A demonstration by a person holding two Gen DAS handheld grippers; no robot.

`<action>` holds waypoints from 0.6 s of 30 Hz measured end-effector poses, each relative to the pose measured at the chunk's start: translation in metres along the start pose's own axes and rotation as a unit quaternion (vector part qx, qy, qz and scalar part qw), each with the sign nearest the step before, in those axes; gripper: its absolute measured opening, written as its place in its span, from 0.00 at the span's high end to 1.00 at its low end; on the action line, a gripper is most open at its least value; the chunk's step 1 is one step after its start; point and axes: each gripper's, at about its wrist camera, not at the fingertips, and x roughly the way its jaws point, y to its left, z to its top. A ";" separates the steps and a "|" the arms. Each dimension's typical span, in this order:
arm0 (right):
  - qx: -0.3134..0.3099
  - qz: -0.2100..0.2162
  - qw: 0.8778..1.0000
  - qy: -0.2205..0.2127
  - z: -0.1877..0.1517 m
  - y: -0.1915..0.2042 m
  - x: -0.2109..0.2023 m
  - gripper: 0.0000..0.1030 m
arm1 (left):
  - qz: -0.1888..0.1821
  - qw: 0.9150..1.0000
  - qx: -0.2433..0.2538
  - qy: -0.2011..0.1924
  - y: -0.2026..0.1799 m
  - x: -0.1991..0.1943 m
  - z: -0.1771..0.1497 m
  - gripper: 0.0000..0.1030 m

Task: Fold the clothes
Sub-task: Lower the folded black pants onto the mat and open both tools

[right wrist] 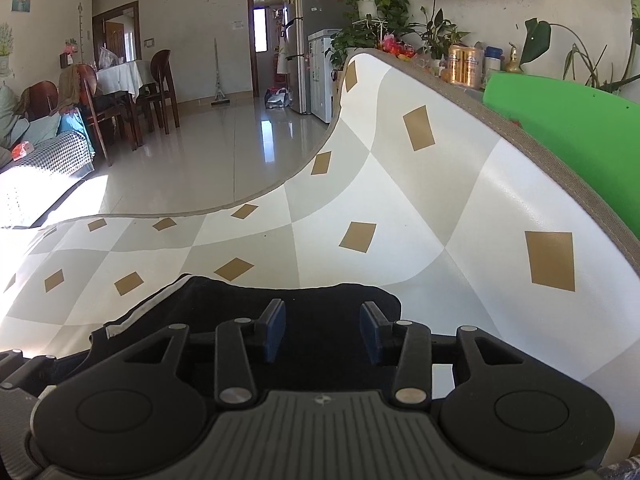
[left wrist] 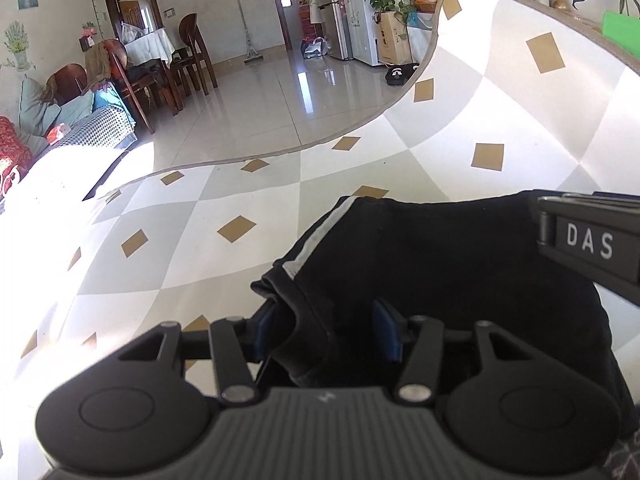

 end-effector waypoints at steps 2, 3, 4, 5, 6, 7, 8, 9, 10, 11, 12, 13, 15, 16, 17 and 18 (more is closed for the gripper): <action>-0.003 -0.001 1.000 -0.002 0.000 0.000 -0.003 0.60 | 0.000 1.000 0.000 -0.001 0.000 -0.004 -0.004 0.50; -0.004 -0.002 1.000 -0.002 0.000 0.000 -0.005 0.60 | -0.001 1.000 0.001 -0.002 0.000 -0.006 -0.006 0.50; -0.004 -0.002 1.000 -0.003 0.000 0.000 -0.007 0.60 | -0.001 1.000 0.000 -0.002 0.000 -0.008 -0.007 0.50; -0.004 -0.002 1.000 -0.003 0.000 0.000 -0.008 0.60 | -0.001 1.000 0.000 -0.002 0.000 -0.009 -0.008 0.49; -0.004 -0.002 1.000 -0.003 0.001 0.000 -0.010 0.60 | -0.001 1.000 0.000 -0.002 0.000 -0.011 -0.009 0.49; -0.005 -0.002 1.000 -0.004 0.001 0.001 -0.011 0.60 | -0.001 1.000 0.000 -0.002 0.001 -0.013 -0.010 0.49; -0.007 -0.002 1.000 -0.005 0.001 0.001 -0.013 0.60 | -0.002 1.000 -0.001 -0.003 0.001 -0.014 -0.012 0.49; -0.008 -0.002 1.000 -0.005 0.001 0.001 -0.015 0.60 | -0.002 1.000 -0.001 -0.003 0.002 -0.016 -0.012 0.49; -0.009 -0.001 1.000 -0.006 0.002 0.002 -0.016 0.60 | -0.002 1.000 -0.001 -0.003 0.003 -0.017 -0.013 0.49; -0.009 0.000 1.000 -0.006 0.002 0.002 -0.018 0.60 | -0.002 1.000 -0.001 -0.004 0.003 -0.019 -0.013 0.48; -0.010 0.001 1.000 -0.007 0.003 0.003 -0.019 0.60 | -0.002 1.000 0.000 -0.004 0.004 -0.021 -0.014 0.48; -0.011 0.001 1.000 -0.007 0.003 0.003 -0.021 0.59 | -0.002 1.000 0.000 -0.004 0.004 -0.022 -0.015 0.48; -0.013 0.002 1.000 -0.009 0.004 0.004 -0.025 0.59 | -0.002 1.000 0.000 -0.005 0.005 -0.026 -0.016 0.48; -0.013 0.004 1.000 -0.010 0.004 0.004 -0.027 0.59 | -0.002 1.000 0.000 -0.006 0.005 -0.028 -0.017 0.48; -0.013 0.006 1.000 -0.011 0.005 0.005 -0.029 0.59 | -0.003 1.000 0.001 -0.007 0.006 -0.030 -0.018 0.47; -0.014 0.009 1.000 -0.012 0.005 0.005 -0.031 0.59 | -0.003 1.000 0.001 -0.007 0.006 -0.032 -0.018 0.47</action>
